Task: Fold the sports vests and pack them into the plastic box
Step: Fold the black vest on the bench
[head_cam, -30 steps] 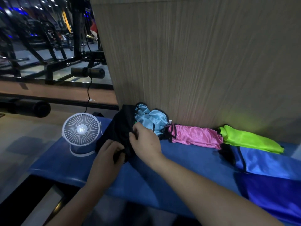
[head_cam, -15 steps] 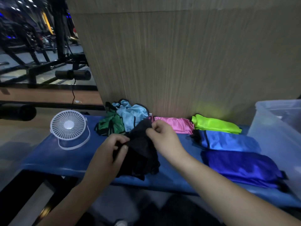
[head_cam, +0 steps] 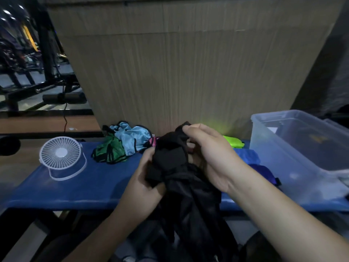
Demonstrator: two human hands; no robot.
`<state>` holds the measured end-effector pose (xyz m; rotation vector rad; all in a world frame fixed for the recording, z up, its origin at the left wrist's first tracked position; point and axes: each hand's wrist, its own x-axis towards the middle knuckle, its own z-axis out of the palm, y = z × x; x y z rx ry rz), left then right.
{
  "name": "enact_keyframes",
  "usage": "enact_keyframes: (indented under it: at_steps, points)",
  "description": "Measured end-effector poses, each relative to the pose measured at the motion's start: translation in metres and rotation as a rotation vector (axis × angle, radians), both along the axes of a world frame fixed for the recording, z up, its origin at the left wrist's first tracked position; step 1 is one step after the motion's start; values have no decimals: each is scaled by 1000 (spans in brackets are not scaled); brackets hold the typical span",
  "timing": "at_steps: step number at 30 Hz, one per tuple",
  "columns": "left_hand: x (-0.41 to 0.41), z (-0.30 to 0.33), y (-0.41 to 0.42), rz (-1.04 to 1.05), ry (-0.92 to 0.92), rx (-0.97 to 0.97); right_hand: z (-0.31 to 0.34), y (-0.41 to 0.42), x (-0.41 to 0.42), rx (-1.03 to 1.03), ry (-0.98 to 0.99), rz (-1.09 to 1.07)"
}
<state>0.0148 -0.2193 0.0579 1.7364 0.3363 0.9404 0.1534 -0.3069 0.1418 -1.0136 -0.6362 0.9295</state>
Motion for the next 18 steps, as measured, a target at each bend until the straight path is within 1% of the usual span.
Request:
enact_keyframes:
  at_steps: [1,3,6,8,11,12,14,16,18]
  points:
    - [3,4,0,40,-4,-23,0,-2,1,-2,-18,-13]
    - [8,10,4,81,15,28,-3,-5,5,6,-68,-32]
    - [16,14,9,119,62,47,-18,-5,15,2,-262,-32]
    - [21,11,15,144,59,57,-30,-3,21,-3,-410,20]
    - [31,3,27,148,41,46,-45,2,27,-39,-565,149]
    - [34,-2,33,154,36,62,-52,6,29,-66,-633,143]
    - [40,-9,43,123,43,78,-65,16,34,-107,-764,44]
    - [43,-19,56,63,59,63,-76,26,41,-107,-773,-32]
    - [43,-32,69,25,98,58,-85,33,48,-106,-727,-40]
